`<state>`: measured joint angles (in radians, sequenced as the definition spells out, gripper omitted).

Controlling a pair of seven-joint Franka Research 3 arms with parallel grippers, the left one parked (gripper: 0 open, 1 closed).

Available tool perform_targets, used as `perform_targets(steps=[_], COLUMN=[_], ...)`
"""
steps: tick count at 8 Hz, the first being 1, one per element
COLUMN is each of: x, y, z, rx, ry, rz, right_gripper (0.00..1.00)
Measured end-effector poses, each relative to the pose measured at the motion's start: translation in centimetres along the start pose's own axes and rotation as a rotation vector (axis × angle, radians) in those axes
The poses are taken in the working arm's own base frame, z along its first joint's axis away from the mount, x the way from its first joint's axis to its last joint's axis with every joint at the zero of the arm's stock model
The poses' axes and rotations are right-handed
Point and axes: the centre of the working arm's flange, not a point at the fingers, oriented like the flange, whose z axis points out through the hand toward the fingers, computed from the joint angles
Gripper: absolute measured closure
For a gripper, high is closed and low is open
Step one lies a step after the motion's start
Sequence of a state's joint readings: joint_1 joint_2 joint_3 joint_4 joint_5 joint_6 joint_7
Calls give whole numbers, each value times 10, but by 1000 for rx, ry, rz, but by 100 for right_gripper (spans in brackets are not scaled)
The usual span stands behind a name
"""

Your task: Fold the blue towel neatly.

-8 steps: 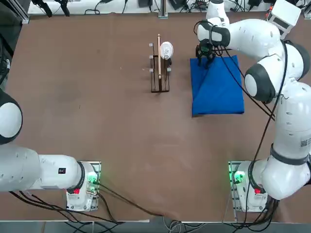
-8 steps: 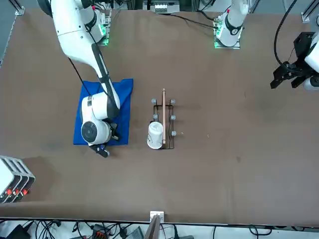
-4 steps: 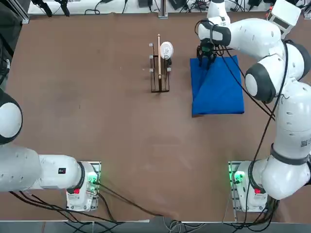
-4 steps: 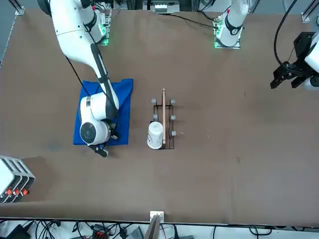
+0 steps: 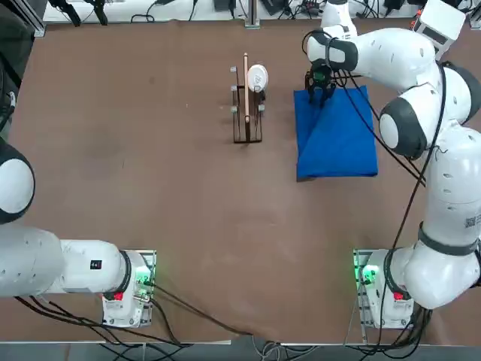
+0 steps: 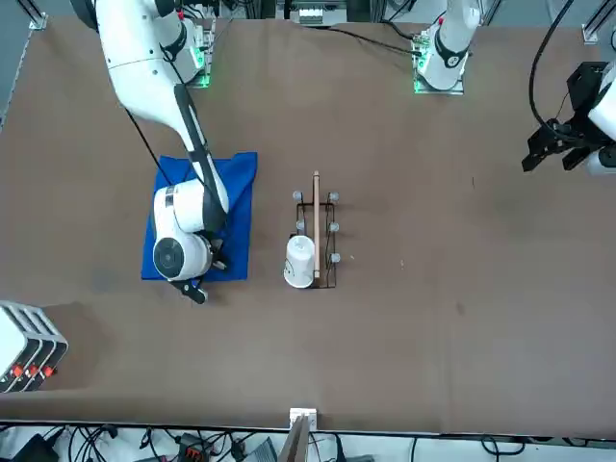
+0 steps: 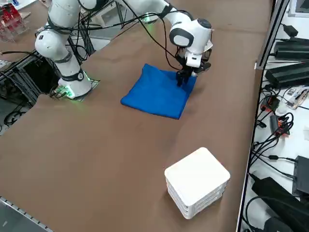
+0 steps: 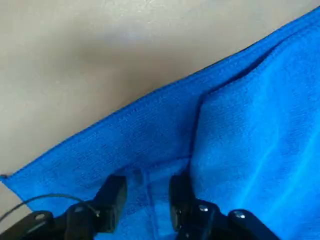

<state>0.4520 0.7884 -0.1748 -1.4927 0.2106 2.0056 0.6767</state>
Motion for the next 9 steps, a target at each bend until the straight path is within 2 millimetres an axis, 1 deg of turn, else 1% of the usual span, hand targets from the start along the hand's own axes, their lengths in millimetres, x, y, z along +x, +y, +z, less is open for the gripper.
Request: perform_targets(steps=[5, 9], x=[3, 4], y=[3, 5], z=[0, 0], rx=[0, 1], ry=[-2, -3], rz=[7, 9], right_gripper=[46, 49])
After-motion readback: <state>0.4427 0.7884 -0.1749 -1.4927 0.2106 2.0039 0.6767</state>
